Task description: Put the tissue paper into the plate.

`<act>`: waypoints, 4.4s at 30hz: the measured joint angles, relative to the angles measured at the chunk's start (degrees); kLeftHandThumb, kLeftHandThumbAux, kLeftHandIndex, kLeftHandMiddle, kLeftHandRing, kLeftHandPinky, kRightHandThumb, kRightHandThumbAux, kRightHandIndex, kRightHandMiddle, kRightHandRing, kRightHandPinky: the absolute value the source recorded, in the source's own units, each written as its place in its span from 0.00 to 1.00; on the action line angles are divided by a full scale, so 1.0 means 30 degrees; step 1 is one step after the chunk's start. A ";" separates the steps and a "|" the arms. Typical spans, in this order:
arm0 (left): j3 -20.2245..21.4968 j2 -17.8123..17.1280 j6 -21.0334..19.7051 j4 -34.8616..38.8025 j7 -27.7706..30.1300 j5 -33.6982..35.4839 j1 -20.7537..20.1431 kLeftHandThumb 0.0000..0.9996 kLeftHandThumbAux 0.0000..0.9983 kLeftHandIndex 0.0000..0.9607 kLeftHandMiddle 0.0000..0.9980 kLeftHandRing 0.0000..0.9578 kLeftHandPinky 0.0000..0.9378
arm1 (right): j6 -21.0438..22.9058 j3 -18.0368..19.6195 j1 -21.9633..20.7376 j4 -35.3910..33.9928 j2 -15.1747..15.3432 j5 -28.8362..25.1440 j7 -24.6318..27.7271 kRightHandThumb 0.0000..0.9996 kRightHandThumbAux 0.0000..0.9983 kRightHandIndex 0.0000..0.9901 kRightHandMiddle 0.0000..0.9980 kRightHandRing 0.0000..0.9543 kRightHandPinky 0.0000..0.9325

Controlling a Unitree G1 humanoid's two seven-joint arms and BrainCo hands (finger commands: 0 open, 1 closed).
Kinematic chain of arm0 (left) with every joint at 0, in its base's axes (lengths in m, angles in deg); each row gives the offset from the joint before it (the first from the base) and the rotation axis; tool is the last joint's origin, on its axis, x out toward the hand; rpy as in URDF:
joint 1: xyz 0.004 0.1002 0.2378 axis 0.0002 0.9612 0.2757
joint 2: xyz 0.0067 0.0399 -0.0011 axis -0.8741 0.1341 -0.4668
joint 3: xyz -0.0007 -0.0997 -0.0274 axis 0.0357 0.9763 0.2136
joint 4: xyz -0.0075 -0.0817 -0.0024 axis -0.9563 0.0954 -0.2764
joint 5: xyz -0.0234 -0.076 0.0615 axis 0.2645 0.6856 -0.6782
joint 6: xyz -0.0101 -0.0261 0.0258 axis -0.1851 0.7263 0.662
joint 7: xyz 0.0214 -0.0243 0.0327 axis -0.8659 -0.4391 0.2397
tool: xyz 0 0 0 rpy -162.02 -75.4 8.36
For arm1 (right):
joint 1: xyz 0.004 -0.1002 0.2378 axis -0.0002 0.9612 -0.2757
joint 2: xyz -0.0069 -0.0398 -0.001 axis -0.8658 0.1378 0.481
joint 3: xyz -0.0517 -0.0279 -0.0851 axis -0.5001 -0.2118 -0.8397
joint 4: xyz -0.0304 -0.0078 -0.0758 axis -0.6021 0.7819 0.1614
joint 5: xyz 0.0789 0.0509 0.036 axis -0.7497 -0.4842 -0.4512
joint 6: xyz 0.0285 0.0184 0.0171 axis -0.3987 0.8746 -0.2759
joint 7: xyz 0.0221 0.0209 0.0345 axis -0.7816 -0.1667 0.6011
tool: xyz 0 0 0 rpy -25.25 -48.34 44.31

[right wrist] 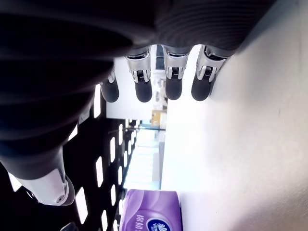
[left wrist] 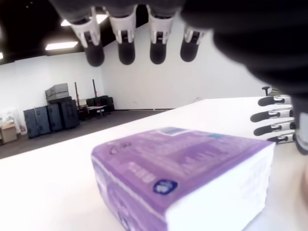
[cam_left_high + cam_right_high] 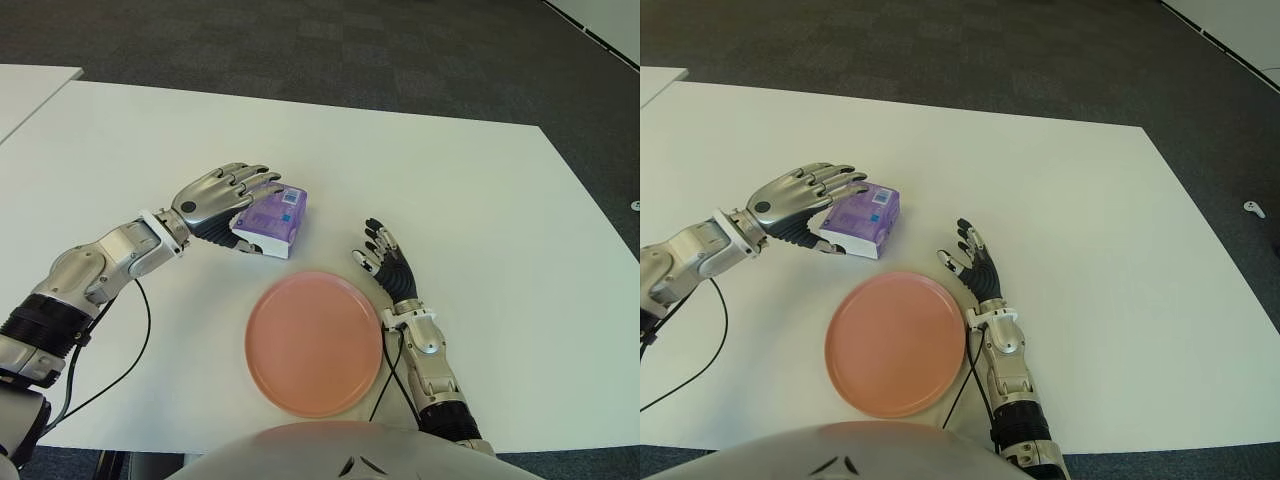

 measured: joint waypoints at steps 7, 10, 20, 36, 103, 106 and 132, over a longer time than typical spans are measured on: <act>-0.0406 -0.0046 0.0403 -0.0337 0.0179 -0.0384 0.0196 0.06 0.40 0.00 0.00 0.00 0.00 | -0.0315 0.0014 -0.0304 0.0509 0.0037 -0.0025 0.0178 0.00 0.65 0.00 0.00 0.00 0.00; -0.0729 -0.0089 0.0565 -0.0646 0.0183 -0.0855 0.0155 0.06 0.40 0.00 0.00 0.00 0.00 | -0.0015 0.0004 -0.0100 0.0113 0.0025 -0.0019 0.0123 0.00 0.65 0.00 0.00 0.00 0.00; -0.1753 -0.0169 0.0792 -0.3043 -0.0922 -0.3048 -0.1135 0.02 0.39 0.00 0.00 0.00 0.00 | 0.0031 0.0039 -0.0461 0.0485 -0.0139 -0.0054 -0.0040 0.00 0.65 0.00 0.00 0.00 0.00; -0.4425 0.0443 -0.1698 -0.7555 -0.6119 -0.6944 -0.4071 0.00 0.38 0.00 0.00 0.00 0.00 | 0.0129 -0.0050 -0.0207 0.0122 -0.0136 0.0053 -0.0149 0.00 0.66 0.00 0.00 0.00 0.00; -0.4764 0.2155 -0.0637 -0.7380 -0.7116 -0.2848 -0.5172 0.03 0.42 0.00 0.00 0.00 0.00 | 0.3669 -0.0720 0.1015 -0.3241 -0.0526 0.0237 -0.1398 0.00 0.65 0.01 0.03 0.00 0.00; -0.4838 0.2216 -0.0559 -0.7926 -0.6777 -0.2858 -0.5210 0.02 0.41 0.00 0.00 0.00 0.00 | 0.3669 -0.0721 0.1015 -0.3244 -0.0465 0.0222 -0.1322 0.00 0.65 0.00 0.02 0.00 0.00; -0.6531 0.4225 -0.1443 -1.5596 -0.8770 -0.3301 -0.7802 0.01 0.37 0.00 0.00 0.00 0.00 | 0.3540 -0.0690 0.1039 -0.3216 -0.0350 0.0127 -0.1095 0.00 0.69 0.02 0.03 0.02 0.01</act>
